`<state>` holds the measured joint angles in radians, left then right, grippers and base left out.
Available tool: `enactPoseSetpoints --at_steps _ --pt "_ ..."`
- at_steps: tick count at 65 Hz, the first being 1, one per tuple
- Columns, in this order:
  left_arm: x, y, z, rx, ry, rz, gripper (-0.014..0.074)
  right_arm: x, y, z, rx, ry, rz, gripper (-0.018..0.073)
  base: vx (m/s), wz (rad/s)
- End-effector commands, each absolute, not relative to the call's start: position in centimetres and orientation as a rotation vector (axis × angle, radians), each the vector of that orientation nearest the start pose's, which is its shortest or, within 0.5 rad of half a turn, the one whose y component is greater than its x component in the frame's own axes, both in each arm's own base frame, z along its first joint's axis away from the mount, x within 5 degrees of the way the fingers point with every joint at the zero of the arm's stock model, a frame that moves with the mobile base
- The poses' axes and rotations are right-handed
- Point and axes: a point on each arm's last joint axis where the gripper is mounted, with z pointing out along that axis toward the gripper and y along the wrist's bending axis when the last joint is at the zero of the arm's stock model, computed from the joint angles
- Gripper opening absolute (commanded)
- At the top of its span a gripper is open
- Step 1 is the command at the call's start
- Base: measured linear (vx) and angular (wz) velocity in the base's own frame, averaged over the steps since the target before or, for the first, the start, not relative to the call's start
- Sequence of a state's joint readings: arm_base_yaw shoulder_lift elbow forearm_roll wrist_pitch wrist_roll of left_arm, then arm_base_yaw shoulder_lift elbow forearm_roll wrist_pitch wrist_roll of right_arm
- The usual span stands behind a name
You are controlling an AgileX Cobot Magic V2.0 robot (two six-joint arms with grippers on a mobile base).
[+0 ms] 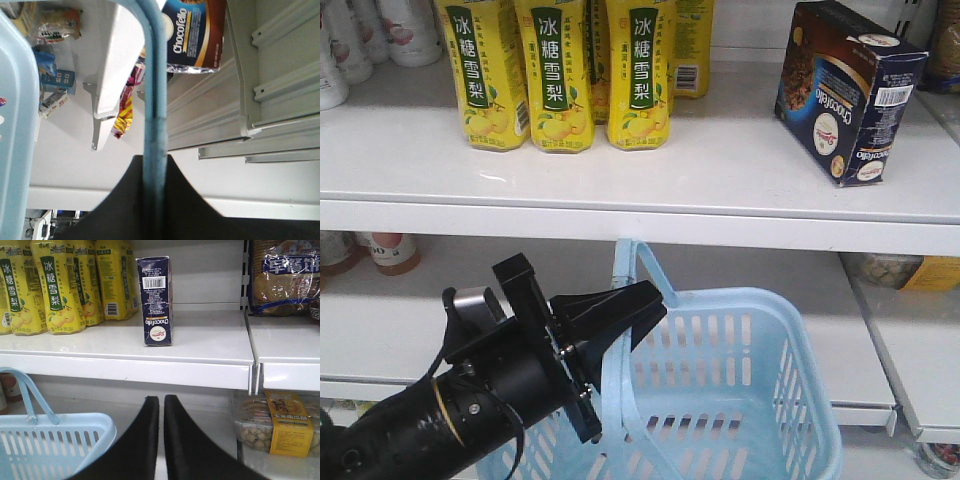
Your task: Left arm holds basket, right arm returns cookies
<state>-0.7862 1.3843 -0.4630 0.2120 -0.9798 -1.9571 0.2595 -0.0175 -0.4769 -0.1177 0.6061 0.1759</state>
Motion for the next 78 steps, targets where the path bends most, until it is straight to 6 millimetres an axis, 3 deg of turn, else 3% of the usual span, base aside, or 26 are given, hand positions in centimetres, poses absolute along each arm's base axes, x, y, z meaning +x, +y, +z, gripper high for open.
enactPoseSetpoints --at_steps 1,16,43,62,78 --pt "16.6 -19.1 28.1 -0.699 1.600 -2.279 -0.0003 0.2 -0.5 32.4 -0.093 1.498 0.213 -0.0006 0.00 0.00" --pt "15.3 -18.1 27.7 -0.789 1.742 -2.218 -0.0003 0.2 -0.5 32.4 -0.093 1.498 0.213 -0.0006 0.00 0.00" --pt "10.6 -11.8 23.2 -0.987 1.769 -2.076 -0.0003 0.2 -0.5 32.4 -0.093 1.498 0.213 -0.0006 0.00 0.00" --pt "9.1 -7.5 22.0 -0.898 1.580 -1.926 -0.0003 0.2 -0.5 32.4 -0.093 1.498 0.213 -0.0006 0.00 0.00" --pt "8.8 -5.6 22.3 -0.828 1.498 -1.720 -0.0003 0.2 -0.5 32.4 -0.093 1.498 0.213 -0.0006 0.00 0.00"
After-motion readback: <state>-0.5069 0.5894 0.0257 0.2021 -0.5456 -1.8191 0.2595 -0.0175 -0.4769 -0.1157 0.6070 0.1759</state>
